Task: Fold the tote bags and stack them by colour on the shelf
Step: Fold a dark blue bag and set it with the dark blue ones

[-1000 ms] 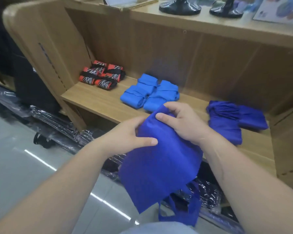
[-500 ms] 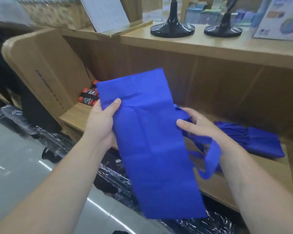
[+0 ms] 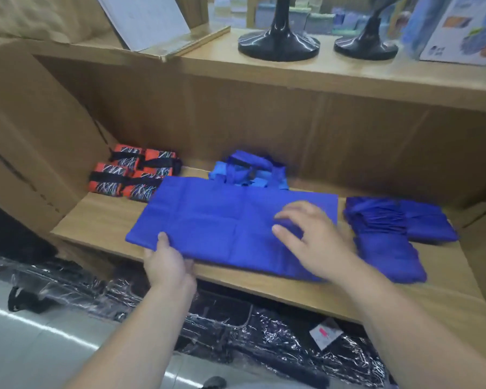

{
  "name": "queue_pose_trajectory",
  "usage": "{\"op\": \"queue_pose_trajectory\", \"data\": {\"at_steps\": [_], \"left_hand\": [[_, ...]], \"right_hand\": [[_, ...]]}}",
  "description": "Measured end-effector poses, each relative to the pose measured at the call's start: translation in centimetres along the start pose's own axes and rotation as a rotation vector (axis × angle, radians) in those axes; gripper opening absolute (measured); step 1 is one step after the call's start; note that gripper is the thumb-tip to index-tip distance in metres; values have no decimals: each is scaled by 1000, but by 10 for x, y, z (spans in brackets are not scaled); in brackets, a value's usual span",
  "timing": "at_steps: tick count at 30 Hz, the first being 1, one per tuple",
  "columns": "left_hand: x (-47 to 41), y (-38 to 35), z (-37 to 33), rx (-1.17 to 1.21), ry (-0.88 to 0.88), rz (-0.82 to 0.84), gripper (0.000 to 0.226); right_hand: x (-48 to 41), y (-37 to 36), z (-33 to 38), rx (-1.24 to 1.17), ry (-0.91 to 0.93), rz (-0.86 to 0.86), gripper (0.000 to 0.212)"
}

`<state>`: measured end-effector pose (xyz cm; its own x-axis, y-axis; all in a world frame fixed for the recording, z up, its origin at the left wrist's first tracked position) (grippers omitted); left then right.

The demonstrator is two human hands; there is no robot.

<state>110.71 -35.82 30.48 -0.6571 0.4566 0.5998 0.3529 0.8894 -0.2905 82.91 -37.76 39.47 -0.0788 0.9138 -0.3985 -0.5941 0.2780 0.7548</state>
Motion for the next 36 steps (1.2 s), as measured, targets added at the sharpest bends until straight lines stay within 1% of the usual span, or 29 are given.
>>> {"op": "queue_pose_trajectory", "data": {"at_steps": [1, 3, 4, 6, 7, 8, 9, 10, 11, 12, 13, 15, 17, 19, 20, 22, 25, 29, 32, 34, 36], "left_hand": [[-3, 3, 0, -97, 3, 44, 11], [-15, 10, -5, -275, -32, 120, 5], [-24, 12, -13, -331, -79, 140, 10], [-43, 15, -36, -430, -244, 176, 31], [-51, 15, -50, -550, -396, 201, 47], [-57, 11, -63, -726, -600, 240, 64], [-58, 4, -73, -890, -832, 303, 76], [-53, -5, -79, -1004, -1078, 400, 77], [-43, -14, -80, -1068, -1313, 530, 72], [-33, -21, -76, -1109, -1496, 667, 69], [-26, -26, -69, -1145, -1625, 800, 72], [-21, -30, -49, -1273, -1740, 1004, 84], [-23, -32, -33, -1401, -1762, 1148, 95], [-26, -33, -21, -1507, -1773, 1215, 101], [-28, -32, -18, -1535, -1768, 1230, 100], [-31, -28, -17, -1501, -1762, 1259, 93], [-35, -19, -18, -1410, -1750, 1318, 84], [-41, -16, -27, -1307, -1603, 1400, 73], [-45, -24, -36, -1267, -1427, 1471, 59], [-45, -32, -43, -1245, -1316, 1499, 49], [-46, -38, -47, -1260, -1221, 1508, 45]], "right_hand": [[13, -20, -10, 53, -58, 85, 56], [34, -43, -30, 158, -139, 152, 56], [42, -48, -35, 192, -149, 154, 55], [53, -53, -42, 237, -184, 160, 64], [57, -55, -44, 263, -206, 164, 70], [61, -57, -45, 286, -221, 163, 73], [65, -58, -44, 308, -230, 160, 74], [69, -58, -44, 328, -235, 155, 75], [72, -57, -42, 348, -234, 154, 75], [75, -56, -41, 357, -230, 154, 75], [77, -54, -39, 357, -226, 154, 74], [84, -52, -36, 349, -206, 149, 73], [92, -49, -33, 353, -171, 139, 74], [99, -47, -32, 357, -148, 157, 82], [103, -46, -34, 357, -144, 175, 87], [109, -44, -38, 356, -146, 212, 93], [113, -39, -43, 326, -144, 204, 86], [108, -35, -50, 210, -194, 235, 77], [101, -27, -55, 78, -279, 269, 72], [96, -22, -57, 26, -336, 321, 65], [92, -17, -58, -4, -393, 379, 53]]}}
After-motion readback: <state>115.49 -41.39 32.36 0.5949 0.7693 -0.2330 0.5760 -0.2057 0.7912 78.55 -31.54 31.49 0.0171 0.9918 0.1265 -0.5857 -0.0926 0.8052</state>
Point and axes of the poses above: each hand's wrist, its own x-axis away from the middle knuckle, its own y-axis out of the back of the hand, z = x × y, the point moved 8 cm from there along -x, towards the middle knuckle, and after that the axes turned 13 degrees about -z, right-handed, at the moved point
